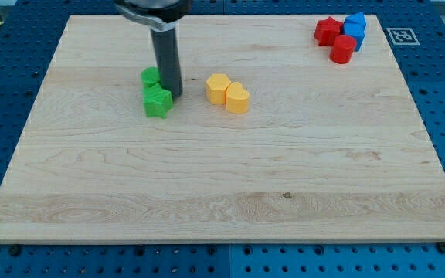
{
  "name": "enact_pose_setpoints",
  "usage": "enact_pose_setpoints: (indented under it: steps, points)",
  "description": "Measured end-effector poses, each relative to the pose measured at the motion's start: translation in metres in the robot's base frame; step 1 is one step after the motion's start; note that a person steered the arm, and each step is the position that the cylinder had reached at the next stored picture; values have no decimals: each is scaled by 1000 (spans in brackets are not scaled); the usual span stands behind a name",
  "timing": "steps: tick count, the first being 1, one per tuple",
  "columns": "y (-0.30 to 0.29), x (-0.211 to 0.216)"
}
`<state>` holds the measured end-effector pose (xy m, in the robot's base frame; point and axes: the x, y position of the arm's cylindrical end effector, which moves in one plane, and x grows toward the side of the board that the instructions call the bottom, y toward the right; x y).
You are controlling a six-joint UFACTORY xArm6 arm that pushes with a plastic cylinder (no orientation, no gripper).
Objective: Push the green circle to the top left
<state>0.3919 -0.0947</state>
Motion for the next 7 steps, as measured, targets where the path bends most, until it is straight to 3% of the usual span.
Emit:
enact_pose_setpoints:
  steps: [2,4,7]
  points:
    - [-12,-4]
    - [-74,-28]
    - [-85,-34]
